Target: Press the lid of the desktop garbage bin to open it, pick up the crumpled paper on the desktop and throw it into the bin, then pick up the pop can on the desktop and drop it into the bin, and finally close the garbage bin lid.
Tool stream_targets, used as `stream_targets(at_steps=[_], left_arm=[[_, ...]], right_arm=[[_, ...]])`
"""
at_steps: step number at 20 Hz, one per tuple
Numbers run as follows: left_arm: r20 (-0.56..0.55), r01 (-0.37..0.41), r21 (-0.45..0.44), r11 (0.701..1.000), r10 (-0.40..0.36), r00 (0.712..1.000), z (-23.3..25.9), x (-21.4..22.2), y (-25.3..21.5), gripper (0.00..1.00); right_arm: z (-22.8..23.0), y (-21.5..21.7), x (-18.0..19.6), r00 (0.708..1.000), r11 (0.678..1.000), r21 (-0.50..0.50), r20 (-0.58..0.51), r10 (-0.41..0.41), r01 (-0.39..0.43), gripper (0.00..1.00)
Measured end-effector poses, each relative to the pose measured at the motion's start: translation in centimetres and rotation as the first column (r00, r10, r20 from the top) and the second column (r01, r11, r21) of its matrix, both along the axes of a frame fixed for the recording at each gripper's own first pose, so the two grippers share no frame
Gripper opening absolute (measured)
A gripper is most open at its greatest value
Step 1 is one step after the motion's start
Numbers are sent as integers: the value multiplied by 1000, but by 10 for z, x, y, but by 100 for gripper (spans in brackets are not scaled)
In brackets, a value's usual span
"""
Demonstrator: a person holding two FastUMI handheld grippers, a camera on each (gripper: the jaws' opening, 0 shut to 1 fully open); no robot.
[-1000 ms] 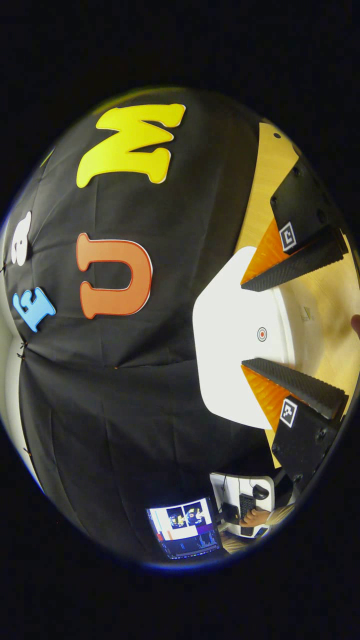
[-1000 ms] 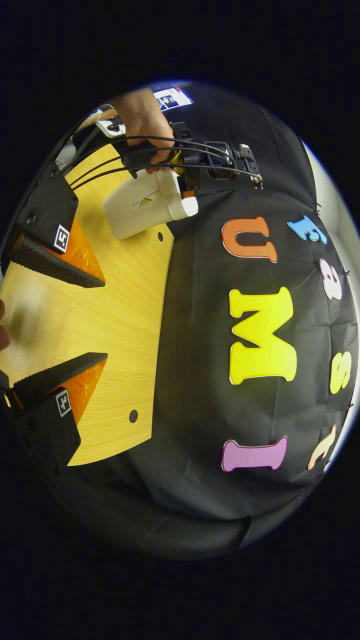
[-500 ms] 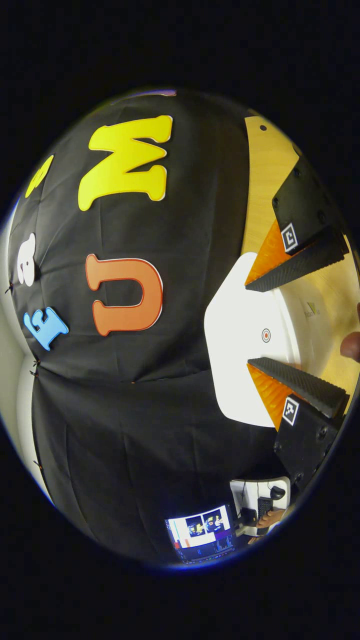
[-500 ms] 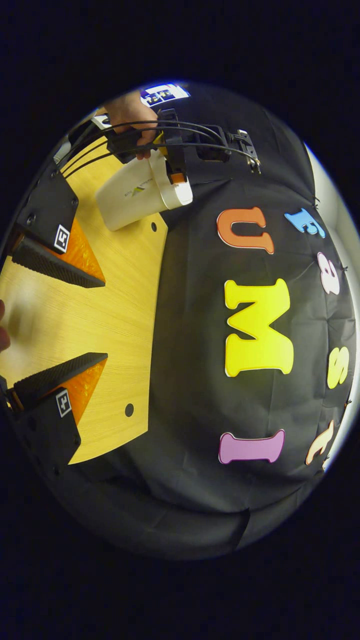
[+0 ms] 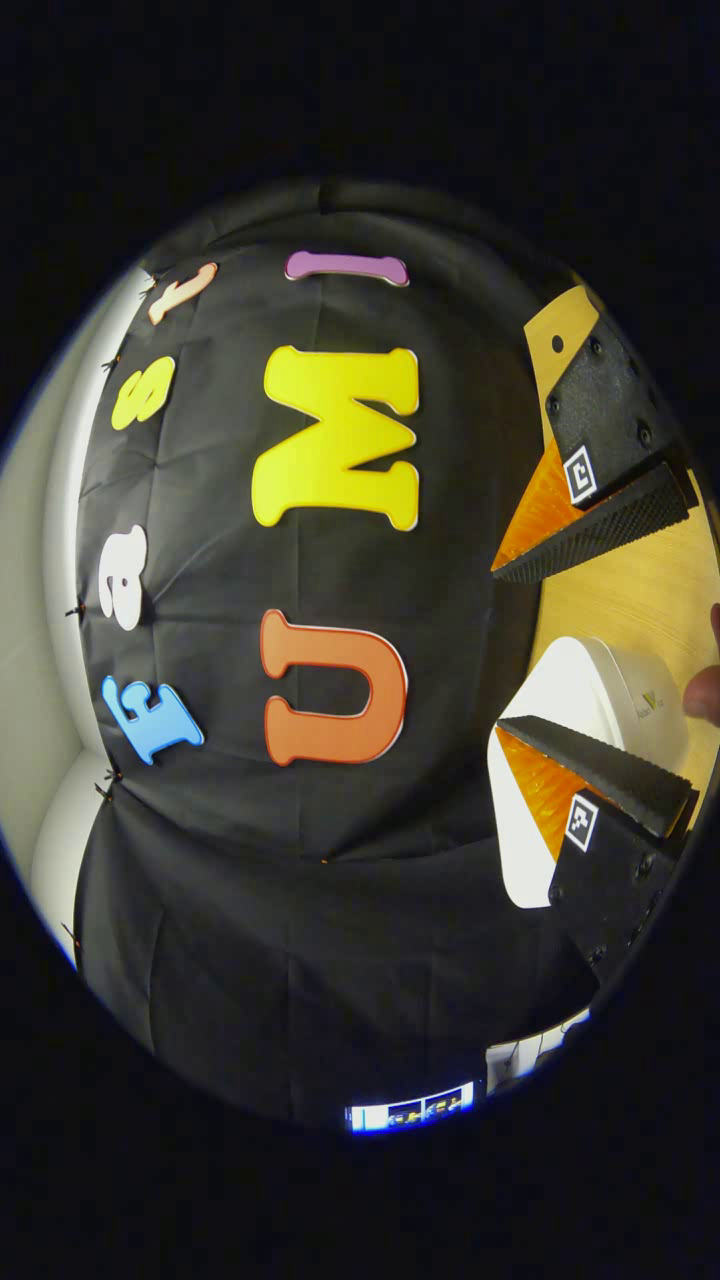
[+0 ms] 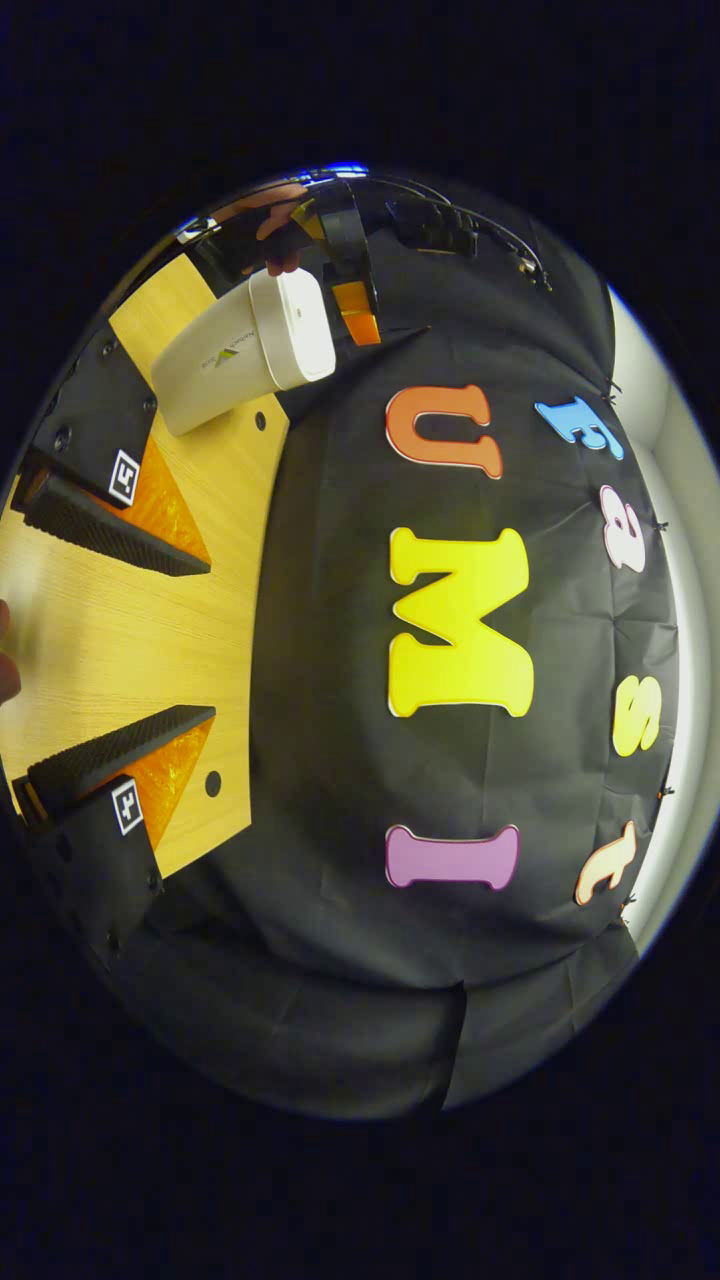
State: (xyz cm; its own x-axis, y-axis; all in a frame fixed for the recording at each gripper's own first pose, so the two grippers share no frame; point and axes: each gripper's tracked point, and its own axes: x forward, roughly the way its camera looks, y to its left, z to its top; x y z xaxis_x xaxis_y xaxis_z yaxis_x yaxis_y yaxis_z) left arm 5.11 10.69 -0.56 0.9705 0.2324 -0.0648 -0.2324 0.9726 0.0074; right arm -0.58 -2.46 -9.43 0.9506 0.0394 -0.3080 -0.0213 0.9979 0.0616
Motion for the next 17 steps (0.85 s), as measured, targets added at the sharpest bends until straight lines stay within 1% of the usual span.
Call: stream_targets(at_steps=[4,7,10,11,12,17], left_arm=[[42,112,45,993,-114,993,29,-5,-36,89],[74,179,43,983,-182,980,46,-15,-59,89],[91,224,41,974,-227,970,48,-29,-82,89],[92,243,43,969,-246,965,36,-34,-92,89],[93,262,44,964,-265,960,34,-40,-98,90],[91,287,14,958,-287,954,30,-55,-106,90]], right_arm=[[33,-4,2,994,998,-27,96,-51,54,83],[66,0,0,979,996,-54,193,-65,77,82],[86,7,-5,967,995,-54,245,-65,81,83],[88,9,-6,965,995,-58,253,-65,82,82],[91,11,-8,964,995,-60,258,-61,79,83],[101,19,-12,958,996,-52,280,-54,71,82]])
